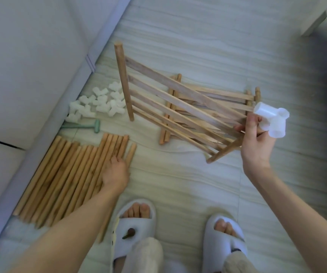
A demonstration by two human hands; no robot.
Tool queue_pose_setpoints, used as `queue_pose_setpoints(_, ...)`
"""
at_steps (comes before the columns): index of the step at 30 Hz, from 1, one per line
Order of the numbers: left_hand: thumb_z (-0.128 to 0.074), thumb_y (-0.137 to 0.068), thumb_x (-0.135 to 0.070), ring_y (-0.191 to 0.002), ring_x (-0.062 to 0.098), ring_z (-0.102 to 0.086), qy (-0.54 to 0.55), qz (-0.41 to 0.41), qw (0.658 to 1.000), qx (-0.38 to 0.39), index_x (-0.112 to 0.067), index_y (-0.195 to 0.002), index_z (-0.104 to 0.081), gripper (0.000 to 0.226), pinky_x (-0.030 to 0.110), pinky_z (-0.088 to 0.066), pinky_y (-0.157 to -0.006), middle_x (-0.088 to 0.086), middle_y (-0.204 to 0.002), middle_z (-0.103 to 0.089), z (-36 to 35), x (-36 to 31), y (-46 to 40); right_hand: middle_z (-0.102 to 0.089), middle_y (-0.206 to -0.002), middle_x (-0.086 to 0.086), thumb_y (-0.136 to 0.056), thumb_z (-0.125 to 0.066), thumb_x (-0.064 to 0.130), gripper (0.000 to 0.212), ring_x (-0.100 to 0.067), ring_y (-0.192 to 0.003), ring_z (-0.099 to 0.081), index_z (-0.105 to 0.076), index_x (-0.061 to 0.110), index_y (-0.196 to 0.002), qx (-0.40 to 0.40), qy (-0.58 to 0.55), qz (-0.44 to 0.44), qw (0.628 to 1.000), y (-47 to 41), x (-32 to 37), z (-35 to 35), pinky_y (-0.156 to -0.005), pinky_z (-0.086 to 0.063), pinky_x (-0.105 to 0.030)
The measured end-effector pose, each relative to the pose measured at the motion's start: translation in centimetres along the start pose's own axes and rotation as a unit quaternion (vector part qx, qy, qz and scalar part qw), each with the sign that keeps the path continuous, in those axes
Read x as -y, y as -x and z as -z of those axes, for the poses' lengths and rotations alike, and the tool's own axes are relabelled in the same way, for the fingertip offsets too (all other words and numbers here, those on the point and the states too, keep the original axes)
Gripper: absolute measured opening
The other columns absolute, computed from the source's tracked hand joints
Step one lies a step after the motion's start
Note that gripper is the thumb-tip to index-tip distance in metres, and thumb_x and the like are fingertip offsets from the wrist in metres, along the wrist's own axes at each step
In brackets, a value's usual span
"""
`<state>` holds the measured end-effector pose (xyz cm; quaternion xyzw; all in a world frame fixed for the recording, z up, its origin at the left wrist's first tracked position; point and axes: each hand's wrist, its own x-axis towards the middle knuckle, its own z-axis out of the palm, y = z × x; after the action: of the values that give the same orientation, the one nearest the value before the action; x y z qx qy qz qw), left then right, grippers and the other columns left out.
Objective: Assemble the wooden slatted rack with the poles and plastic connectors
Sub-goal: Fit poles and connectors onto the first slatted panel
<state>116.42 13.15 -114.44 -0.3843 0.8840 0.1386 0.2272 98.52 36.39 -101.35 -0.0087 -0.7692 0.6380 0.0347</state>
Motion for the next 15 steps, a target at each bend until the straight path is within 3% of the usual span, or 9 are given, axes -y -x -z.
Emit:
queue_pose_setpoints(4,-0.045,-0.095,-0.03,-0.113,0.03,-0.049,-0.036,-0.025,0.999,-0.009,-0.004,-0.121,-0.051,0.037,0.037,-0.043,-0.089,0.015,-0.123,-0.052,0.4,-0.8,0.3,-0.054,-0.075,0.005,-0.098,-0.046,0.027,0.014,-0.001,-0.066,-0.058,-0.049,0.024,-0.085,0.008,0.011,0.001,1.0,0.0,0.2,0.1,-0.065,-0.047,-0.017)
queue_pose_setpoints(6,-0.043,-0.096,-0.027,-0.094,0.033,-0.058,0.045,-0.074,0.996,-0.013,-0.007,-0.109,-0.05,0.025,0.039,-0.046,-0.077,0.015,-0.103,-0.061,1.5,-1.4,0.7,-0.055,-0.071,0.008,-0.099,-0.045,0.027,0.017,-0.006,-0.07,-0.059,-0.049,0.026,-0.082,0.01,0.019,-0.001,1.0,0.1,0.3,0.2,-0.067,-0.047,-0.019)
queue_pose_setpoints(9,-0.039,-0.099,-0.023,-0.067,0.025,-0.054,0.2,-0.171,0.965,0.001,-0.01,-0.109,-0.044,0.018,0.038,-0.043,-0.061,0.007,-0.081,-0.055,3.8,-2.3,2.1,-0.054,-0.064,0.015,-0.099,-0.045,0.025,0.018,-0.008,-0.071,-0.058,-0.05,0.023,-0.082,0.018,0.021,-0.008,1.0,0.1,0.6,0.2,-0.07,-0.046,-0.023)
queue_pose_setpoints(12,-0.036,-0.1,-0.031,-0.076,0.021,-0.056,0.175,-0.278,0.943,-0.047,-0.019,-0.126,-0.044,0.03,0.04,-0.048,-0.065,0.0,-0.094,-0.054,6.8,-3.1,3.5,-0.052,-0.072,0.011,-0.099,-0.044,0.024,0.015,0.005,-0.065,-0.056,-0.05,0.013,-0.091,0.028,0.018,-0.028,0.999,0.0,1.0,0.2,-0.067,-0.044,-0.017)
queue_pose_setpoints(15,-0.036,-0.097,-0.042,-0.078,0.021,-0.058,0.124,-0.38,0.907,-0.135,-0.027,-0.13,-0.044,0.037,0.032,-0.047,-0.058,-0.003,-0.099,-0.053,10.1,-4.0,4.8,-0.053,-0.074,0.009,-0.099,-0.045,0.026,0.017,-0.007,-0.072,-0.056,-0.05,0.021,-0.083,0.052,0.012,-0.044,0.998,0.0,1.5,0.6,-0.07,-0.044,-0.025)
